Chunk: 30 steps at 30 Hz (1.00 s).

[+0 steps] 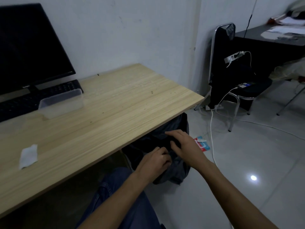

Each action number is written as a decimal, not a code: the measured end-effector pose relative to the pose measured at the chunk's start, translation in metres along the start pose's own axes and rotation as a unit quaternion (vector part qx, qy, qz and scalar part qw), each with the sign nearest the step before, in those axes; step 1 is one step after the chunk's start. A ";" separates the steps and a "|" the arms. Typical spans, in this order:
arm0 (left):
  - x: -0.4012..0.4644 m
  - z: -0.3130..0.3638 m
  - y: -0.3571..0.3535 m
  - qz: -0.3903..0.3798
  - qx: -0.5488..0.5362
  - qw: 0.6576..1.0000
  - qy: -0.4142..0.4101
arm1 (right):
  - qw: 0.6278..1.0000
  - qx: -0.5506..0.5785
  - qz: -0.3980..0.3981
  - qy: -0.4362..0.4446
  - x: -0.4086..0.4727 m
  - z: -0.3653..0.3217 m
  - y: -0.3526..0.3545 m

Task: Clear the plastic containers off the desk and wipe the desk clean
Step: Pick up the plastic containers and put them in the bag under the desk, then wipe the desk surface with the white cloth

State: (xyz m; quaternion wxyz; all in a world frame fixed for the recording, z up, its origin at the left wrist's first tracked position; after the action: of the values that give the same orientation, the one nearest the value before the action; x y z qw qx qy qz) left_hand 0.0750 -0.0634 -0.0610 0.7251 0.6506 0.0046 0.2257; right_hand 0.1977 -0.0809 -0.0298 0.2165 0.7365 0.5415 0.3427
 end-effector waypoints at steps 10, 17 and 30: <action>-0.050 0.008 0.102 -0.022 -0.297 0.950 0.095 | 0.986 0.149 -0.038 0.059 0.018 -0.095 0.003; -0.130 -0.028 0.173 0.054 -0.260 0.949 0.170 | 0.970 0.161 -0.125 0.130 0.029 -0.173 -0.053; -0.266 -0.113 0.218 0.090 0.018 0.913 0.397 | 0.952 0.101 -0.210 0.200 0.039 -0.273 -0.162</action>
State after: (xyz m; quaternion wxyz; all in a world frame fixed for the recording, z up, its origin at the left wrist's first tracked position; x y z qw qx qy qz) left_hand -0.2677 -0.0342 0.0517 0.6284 0.5182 0.2375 0.5294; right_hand -0.1028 -0.0059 0.0523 0.0952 0.5405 0.7478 0.3736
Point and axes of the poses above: each hand's wrist, its own x-axis towards the middle knuckle, its own y-axis out of the back of the hand, z = x × y, the point moved 6 cm from there along x, towards the middle knuckle, and after that the axes turned 11 degrees about -y, right-handed, at the moved point
